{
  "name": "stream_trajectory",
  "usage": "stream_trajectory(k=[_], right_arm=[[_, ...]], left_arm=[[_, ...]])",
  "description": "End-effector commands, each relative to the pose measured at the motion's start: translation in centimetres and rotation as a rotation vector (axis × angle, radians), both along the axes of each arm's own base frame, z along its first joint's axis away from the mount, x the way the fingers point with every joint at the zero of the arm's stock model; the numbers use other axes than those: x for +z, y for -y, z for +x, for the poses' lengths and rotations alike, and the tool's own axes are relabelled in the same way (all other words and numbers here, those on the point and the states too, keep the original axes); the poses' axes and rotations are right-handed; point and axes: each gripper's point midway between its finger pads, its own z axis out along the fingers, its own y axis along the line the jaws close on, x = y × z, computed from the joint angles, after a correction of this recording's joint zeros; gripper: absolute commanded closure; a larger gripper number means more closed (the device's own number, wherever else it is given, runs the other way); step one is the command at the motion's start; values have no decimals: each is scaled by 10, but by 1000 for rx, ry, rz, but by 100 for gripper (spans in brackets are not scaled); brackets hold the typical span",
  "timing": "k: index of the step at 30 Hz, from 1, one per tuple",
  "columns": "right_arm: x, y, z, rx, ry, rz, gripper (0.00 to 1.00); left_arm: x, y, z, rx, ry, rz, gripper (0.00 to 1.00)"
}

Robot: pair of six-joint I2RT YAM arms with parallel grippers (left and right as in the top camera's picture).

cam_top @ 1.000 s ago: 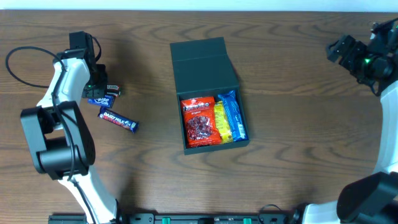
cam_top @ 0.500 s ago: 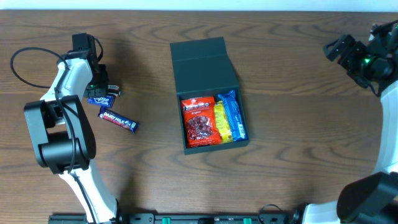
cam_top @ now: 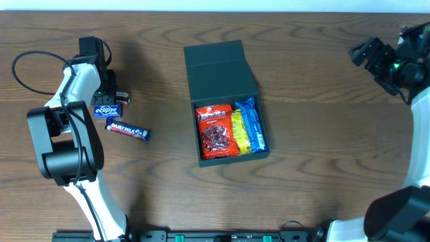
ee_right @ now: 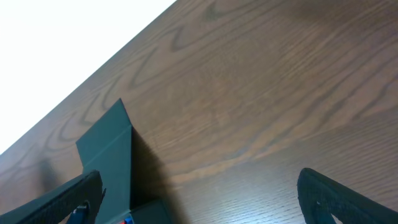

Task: Pack container
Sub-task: 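Grasp the green-wrapped bar with the left gripper, then carry the green bar over the box and lower it in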

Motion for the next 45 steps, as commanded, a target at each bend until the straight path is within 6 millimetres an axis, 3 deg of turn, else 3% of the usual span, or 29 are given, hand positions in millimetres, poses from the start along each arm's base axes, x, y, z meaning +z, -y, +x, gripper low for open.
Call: stream_trajectory(k=[1,8,16,27,33,38,45], right_arm=[[2,0,2,-4,3,15,1],[1,-1,0,-4,-6,18,1],[-1,-2,-2,-4,-19,23,1],[-4,-3,-6,-4,-36,28,1],[-4,-3,-6,-4,-36,28,1],[-4,-3,-6,-4,-38,29,1],[-4,-3,-6,-4,-40,29,1]], left_arm=[[-8,-8,-1,-15,-15,33,46],[-10,-8,0,-50,-20,38,47],[-30,6,-4,-77,-51,-45,48],[-31,7,-5,-114,-63,-42,69],[-30,7,-5,-148,-67,-33,73],[-28,7,-2,-191,-64,-22,83],[-13,5,11,-255,-40,3,89]])
